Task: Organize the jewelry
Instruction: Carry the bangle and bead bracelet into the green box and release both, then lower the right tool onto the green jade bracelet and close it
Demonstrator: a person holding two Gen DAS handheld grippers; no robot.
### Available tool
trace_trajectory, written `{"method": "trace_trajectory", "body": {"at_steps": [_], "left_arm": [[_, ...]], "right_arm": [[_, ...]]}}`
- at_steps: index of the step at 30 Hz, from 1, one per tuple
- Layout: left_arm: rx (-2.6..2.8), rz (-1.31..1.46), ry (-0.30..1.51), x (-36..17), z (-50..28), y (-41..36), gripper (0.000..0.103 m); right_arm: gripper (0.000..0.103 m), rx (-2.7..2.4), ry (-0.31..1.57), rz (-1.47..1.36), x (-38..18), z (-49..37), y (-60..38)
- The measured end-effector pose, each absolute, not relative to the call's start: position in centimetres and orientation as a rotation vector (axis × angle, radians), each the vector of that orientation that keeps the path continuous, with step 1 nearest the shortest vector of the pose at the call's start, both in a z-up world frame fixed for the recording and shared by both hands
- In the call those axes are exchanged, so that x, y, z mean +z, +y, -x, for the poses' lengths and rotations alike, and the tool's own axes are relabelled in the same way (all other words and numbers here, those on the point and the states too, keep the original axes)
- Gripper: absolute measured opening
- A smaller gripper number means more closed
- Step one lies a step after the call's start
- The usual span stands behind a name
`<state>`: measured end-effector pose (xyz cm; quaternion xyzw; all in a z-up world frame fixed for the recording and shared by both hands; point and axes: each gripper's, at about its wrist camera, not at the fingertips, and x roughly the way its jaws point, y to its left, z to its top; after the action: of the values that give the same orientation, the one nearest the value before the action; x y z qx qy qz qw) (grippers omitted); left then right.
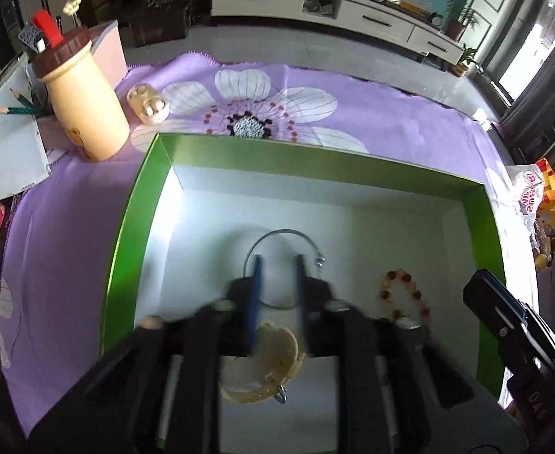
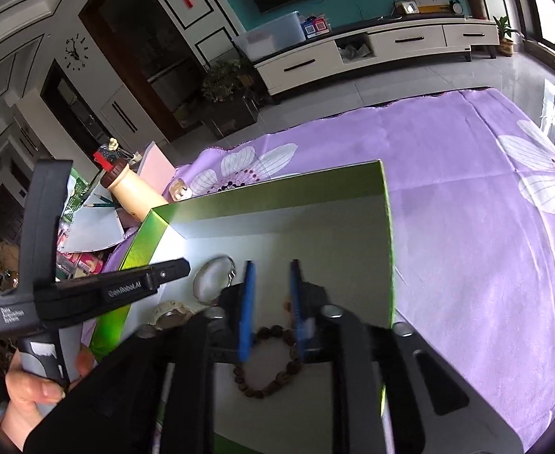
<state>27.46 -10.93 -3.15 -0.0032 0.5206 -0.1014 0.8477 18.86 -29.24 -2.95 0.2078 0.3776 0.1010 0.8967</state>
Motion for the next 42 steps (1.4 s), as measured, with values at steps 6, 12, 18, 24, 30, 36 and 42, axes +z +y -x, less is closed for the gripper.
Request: {"method": "trace_trajectory", "body": {"at_steps": [6, 12, 18, 24, 30, 36, 42], "left_arm": [[-0.223, -0.018, 1.05, -1.7, -24.5, -9.8, 0.055], [-0.23, -0.023, 1.0, -0.3, -19.6, -7.9, 0.072], [-0.26, 0.003, 0.994, 0.1, -14.7, -5.4, 0.09], [-0.265, 0.011, 1.002, -0.4, -10.5, -2.9, 0.093], [-0.271, 0.063, 1.008, -1.6, -6.5, 0.2, 0.095], [-0.306, 0.053, 1.021, -3.0, -2.9, 1.6, 0.095], [-0.346, 0.035, 1.04, -4.1, -1.7, 1.2, 0.096]], "right_arm": [[0.033, 0.249, 0.755, -0.424, -2.0, -15.3, -29.0], [0.041, 0.29, 0.726, -0.424, -0.9, -10.9, -28.4], [0.049, 0.299, 0.756, -0.374, -1.1, -6.6, -27.3], [0.05, 0.311, 0.837, -0.323, -2.5, -2.9, -25.7], [0.05, 0.304, 0.905, -0.289, -4.8, -0.1, -24.1], [0.05, 0.273, 0.937, -0.232, -6.3, 1.2, -22.3], [0.05, 0.27, 0.952, -0.214, -7.4, 0.5, -20.8]]}}
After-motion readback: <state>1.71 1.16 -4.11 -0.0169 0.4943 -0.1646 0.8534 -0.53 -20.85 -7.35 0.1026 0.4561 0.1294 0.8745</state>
